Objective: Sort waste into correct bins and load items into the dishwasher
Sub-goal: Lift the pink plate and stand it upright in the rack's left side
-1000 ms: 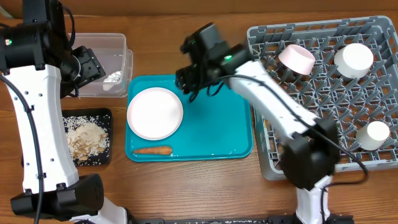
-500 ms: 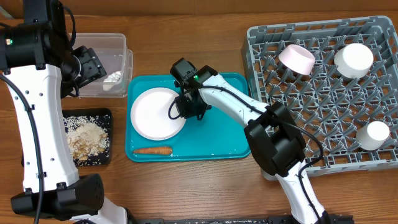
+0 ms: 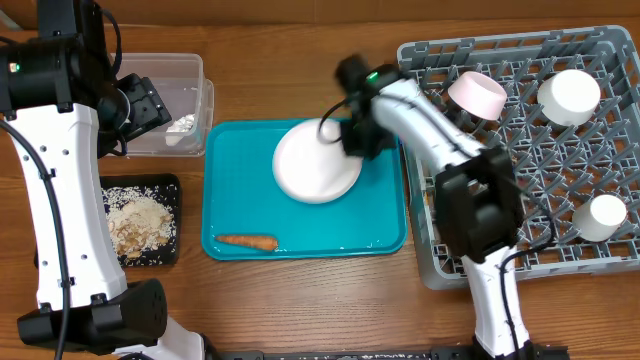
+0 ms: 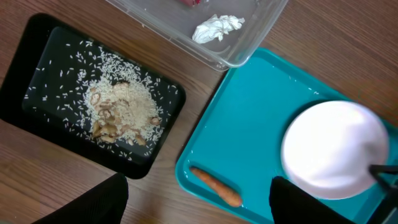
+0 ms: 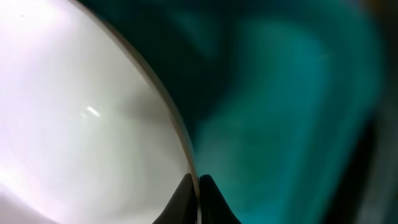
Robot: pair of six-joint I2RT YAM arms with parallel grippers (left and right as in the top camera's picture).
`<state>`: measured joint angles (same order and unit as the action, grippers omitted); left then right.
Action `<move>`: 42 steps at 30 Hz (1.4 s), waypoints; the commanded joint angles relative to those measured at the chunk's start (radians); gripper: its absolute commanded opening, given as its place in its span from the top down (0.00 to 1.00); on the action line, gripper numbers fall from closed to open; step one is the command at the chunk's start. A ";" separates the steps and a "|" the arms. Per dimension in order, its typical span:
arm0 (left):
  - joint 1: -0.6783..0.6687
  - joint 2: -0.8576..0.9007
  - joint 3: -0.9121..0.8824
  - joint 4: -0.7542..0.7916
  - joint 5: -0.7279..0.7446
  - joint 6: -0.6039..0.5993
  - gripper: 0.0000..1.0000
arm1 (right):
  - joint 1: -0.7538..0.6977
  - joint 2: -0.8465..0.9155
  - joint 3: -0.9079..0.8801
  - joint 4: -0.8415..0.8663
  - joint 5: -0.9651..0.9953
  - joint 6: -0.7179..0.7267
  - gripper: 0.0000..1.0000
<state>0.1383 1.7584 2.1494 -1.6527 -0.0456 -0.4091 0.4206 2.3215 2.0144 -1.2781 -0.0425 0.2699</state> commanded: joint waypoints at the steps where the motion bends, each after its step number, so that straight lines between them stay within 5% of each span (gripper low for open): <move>1: 0.000 -0.005 0.011 0.005 -0.010 0.011 0.25 | -0.048 -0.169 0.088 -0.013 0.124 -0.035 0.96; 10: 0.000 -0.005 0.011 0.009 -0.010 -0.007 0.25 | -0.143 -0.451 0.104 0.024 0.623 -0.035 0.96; 15: 0.000 -0.005 0.011 0.016 -0.010 -0.011 0.25 | -0.147 -0.458 0.039 -0.037 1.073 0.185 0.96; 26: 0.000 -0.005 0.011 0.015 -0.009 -0.011 0.25 | -0.140 -0.458 -0.336 0.094 0.971 0.285 0.96; 34: 0.000 -0.005 0.011 0.015 -0.009 -0.011 0.25 | -0.096 -0.458 -0.366 0.126 0.913 0.285 0.96; 38: 0.000 -0.005 0.011 0.015 -0.010 -0.011 0.25 | -0.031 -0.458 -0.366 0.110 0.720 0.284 0.95; 40: 0.000 -0.005 0.011 0.015 -0.010 -0.011 0.25 | -0.005 -0.458 -0.366 0.095 0.634 0.284 0.88; 42: 0.001 -0.005 0.011 0.016 -0.010 -0.011 0.25 | 0.011 -0.458 -0.366 0.090 0.592 0.284 0.69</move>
<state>0.1383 1.7584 2.1494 -1.6379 -0.0456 -0.4129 0.3855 1.8721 1.6527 -1.1904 0.7330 0.5472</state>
